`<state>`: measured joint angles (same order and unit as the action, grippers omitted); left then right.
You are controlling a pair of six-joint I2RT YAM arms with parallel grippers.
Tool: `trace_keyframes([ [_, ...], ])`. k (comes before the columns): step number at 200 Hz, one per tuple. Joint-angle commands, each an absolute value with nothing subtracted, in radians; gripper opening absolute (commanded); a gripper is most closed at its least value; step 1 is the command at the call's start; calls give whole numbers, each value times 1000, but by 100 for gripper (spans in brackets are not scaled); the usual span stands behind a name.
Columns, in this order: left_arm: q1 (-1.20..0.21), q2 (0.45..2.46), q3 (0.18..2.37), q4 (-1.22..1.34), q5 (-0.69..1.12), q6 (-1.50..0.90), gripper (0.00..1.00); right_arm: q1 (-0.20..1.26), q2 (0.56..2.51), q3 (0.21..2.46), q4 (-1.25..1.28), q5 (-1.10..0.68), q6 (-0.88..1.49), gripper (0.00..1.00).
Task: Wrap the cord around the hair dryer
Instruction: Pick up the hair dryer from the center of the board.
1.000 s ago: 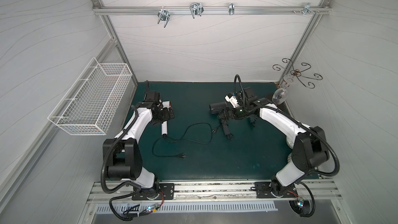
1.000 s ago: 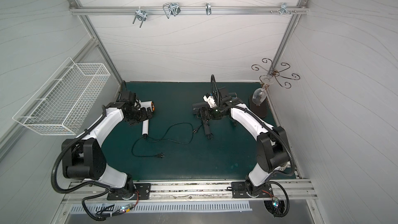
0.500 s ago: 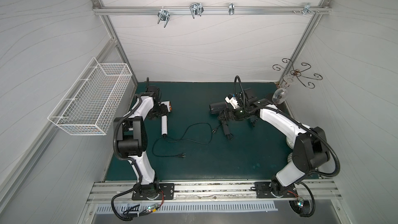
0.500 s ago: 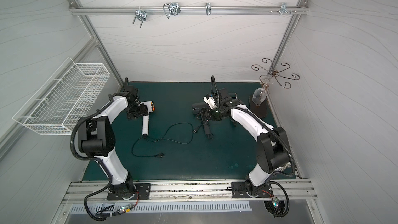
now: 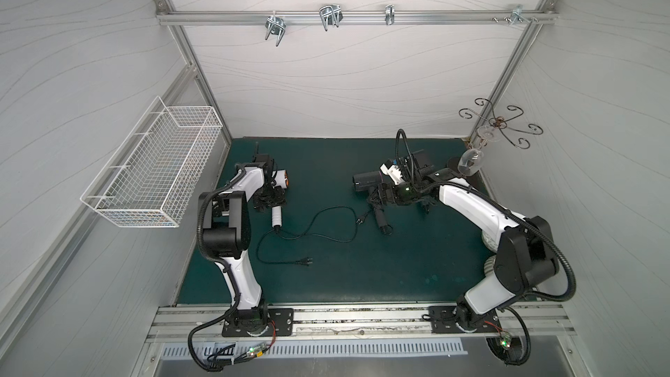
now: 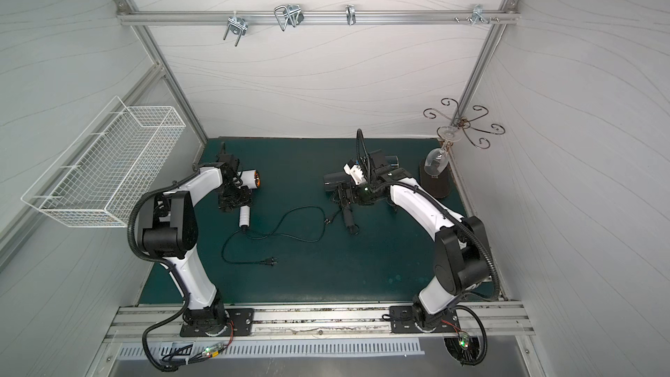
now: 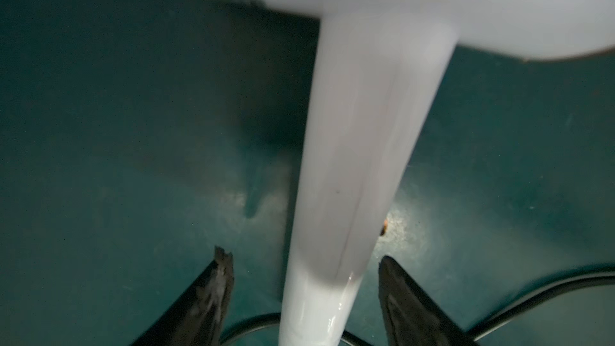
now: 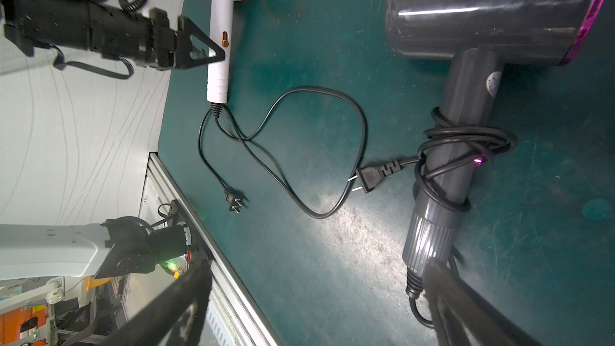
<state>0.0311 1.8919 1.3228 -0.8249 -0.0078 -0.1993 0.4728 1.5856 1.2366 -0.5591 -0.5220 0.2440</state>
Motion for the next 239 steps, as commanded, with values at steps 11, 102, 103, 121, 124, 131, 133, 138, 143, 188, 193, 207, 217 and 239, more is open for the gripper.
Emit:
trace_keyframes([
  [11, 15, 1856, 1286, -783, -31, -215, 70, 472, 1576, 1232, -545, -538, 253, 99],
  [102, 7, 1870, 1267, -698, -32, -190, 58, 466, 1574, 1215, -532, -548, 256, 99],
  [103, 7, 1870, 1267, -698, -32, -190, 58, 465, 1574, 1215, -532, -548, 256, 99],
  [121, 3, 1888, 1279, -703, -39, -186, 55, 462, 1574, 1215, -533, -552, 253, 99],
  [124, 2, 1889, 1279, -703, -41, -185, 55, 461, 1575, 1215, -532, -553, 254, 99],
  [131, 0, 1895, 1282, -701, -45, -183, 55, 460, 1575, 1215, -532, -555, 254, 99],
  [133, 0, 1898, 1282, -700, -46, -183, 55, 460, 1575, 1215, -532, -556, 254, 99],
  [138, 0, 1902, 1282, -700, -46, -183, 54, 458, 1576, 1215, -532, -558, 254, 99],
  [143, 0, 1906, 1284, -700, -47, -184, 54, 456, 1577, 1215, -532, -560, 252, 99],
  [188, 0, 1936, 1290, -709, -54, -188, 46, 445, 1575, 1211, -535, -570, 249, 99],
  [193, 0, 1939, 1290, -709, -52, -185, 44, 443, 1574, 1208, -533, -569, 249, 99],
  [207, 0, 1951, 1294, -715, -50, -181, 33, 440, 1572, 1201, -529, -576, 250, 99],
  [217, -1, 1959, 1300, -721, -42, -177, 25, 436, 1571, 1200, -527, -579, 251, 99],
  [239, -15, 1956, 1306, -721, -38, -172, 2, 433, 1572, 1196, -519, -584, 252, 99],
])
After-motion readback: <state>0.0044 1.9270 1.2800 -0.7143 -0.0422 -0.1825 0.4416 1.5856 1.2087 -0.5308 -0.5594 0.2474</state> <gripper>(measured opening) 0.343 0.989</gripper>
